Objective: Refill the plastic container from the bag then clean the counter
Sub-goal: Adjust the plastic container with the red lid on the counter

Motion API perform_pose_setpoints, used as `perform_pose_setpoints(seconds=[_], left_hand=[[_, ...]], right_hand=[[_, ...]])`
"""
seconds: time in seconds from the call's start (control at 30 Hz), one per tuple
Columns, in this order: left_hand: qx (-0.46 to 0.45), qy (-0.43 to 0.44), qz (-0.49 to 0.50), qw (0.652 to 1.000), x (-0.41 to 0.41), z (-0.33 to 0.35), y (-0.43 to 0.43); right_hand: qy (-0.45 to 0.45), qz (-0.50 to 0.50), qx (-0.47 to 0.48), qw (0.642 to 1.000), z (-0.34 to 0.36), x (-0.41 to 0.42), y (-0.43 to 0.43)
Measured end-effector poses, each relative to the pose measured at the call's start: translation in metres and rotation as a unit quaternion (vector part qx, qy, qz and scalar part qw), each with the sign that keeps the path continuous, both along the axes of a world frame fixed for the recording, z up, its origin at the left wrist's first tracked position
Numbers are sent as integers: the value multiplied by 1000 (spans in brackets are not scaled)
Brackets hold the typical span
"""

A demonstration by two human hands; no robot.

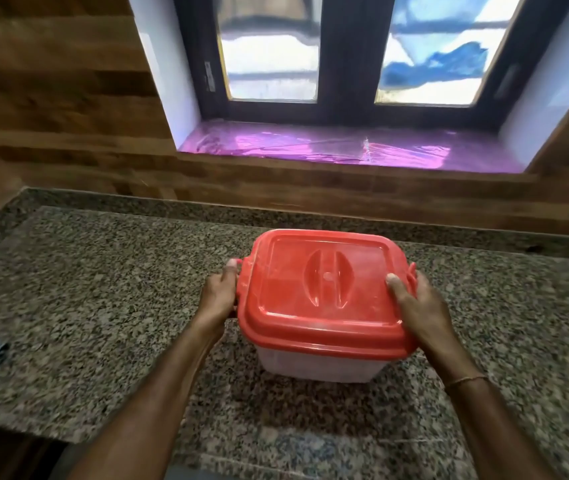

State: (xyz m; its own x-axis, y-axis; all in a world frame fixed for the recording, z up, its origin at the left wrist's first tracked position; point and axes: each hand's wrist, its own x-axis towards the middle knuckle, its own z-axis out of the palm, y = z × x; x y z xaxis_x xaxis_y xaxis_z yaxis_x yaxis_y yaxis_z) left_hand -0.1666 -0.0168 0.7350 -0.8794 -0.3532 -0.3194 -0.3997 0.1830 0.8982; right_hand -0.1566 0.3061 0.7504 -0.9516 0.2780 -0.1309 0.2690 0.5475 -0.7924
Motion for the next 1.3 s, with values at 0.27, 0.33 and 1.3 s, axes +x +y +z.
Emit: perform_pose_setpoints(seconds=[0.27,0.33,1.3], left_hand=[[68,20,-20,997,-3,-10,-4],[64,54,-67,994,-2,-6,5],[70,95,-89,989,5,14,10]], right_hand=[[-11,-18,-61,998,0,0,-6],[-15,-44,-65,997,-1,-1,-9],[63,-65,-190,978,3,41,-35]])
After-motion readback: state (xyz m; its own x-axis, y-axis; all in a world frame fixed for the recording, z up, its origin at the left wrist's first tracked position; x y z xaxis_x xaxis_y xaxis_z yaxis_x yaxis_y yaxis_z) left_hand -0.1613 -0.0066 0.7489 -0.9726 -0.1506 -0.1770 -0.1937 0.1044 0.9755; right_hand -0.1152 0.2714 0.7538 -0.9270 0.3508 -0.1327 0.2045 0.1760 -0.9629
